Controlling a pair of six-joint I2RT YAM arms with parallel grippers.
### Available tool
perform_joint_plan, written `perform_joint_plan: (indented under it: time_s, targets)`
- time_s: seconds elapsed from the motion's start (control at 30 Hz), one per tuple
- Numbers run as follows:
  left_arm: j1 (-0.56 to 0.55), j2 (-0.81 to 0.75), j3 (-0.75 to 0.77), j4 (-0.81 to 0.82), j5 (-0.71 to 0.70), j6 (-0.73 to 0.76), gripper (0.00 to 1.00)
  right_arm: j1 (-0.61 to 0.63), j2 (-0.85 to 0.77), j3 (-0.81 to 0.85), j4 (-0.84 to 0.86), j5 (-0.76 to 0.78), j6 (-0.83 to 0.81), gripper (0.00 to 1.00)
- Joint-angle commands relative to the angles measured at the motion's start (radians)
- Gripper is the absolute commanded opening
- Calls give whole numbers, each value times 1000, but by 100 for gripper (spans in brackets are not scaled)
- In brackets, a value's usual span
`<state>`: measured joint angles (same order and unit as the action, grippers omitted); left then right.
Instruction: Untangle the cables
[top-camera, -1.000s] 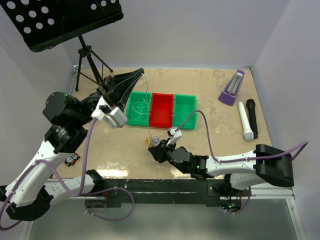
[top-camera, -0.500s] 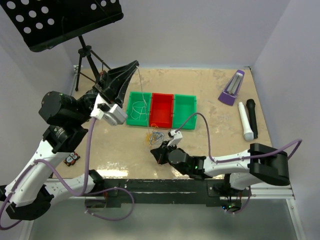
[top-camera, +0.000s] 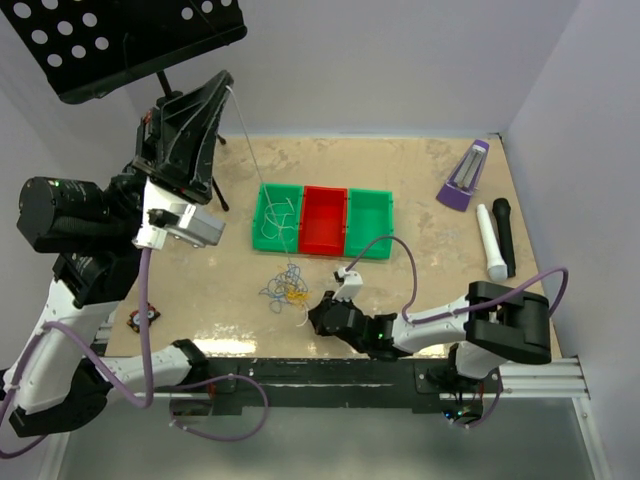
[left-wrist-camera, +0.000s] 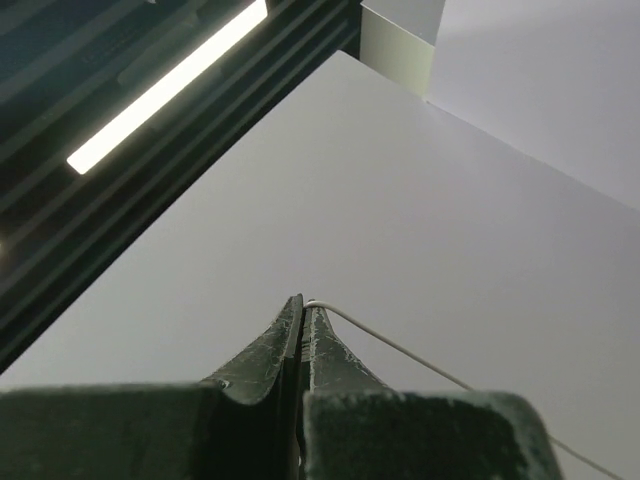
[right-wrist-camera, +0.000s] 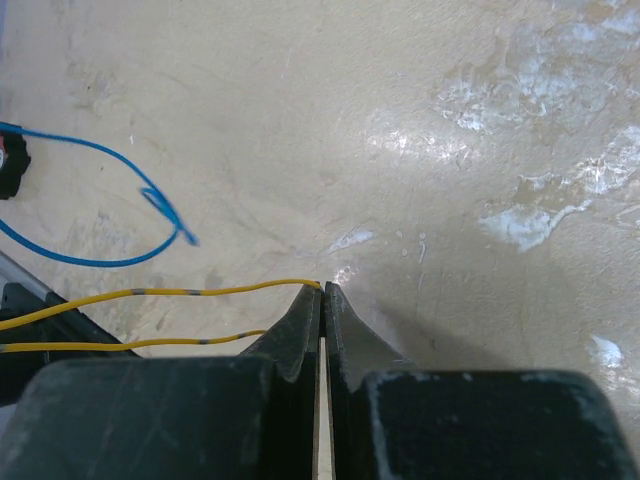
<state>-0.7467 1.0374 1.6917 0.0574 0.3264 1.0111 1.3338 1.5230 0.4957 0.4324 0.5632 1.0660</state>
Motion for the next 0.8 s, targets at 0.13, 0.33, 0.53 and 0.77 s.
perform_joint_plan:
  time_s: [0.13,0.33,0.53,0.77]
  targets:
    - [0,76,111,337,-194,306,0,-1,55,9,-219,29,126,0]
    - [0,150,221,415,-242,385,0,-1,45,-5,-282,35,181,0]
    - [0,240,380,441,-273,434,0,-2,66,1,-334,24,221,0]
    - [0,412,725,467,-175,546,0,-2,74,-5,-345,21,245,0]
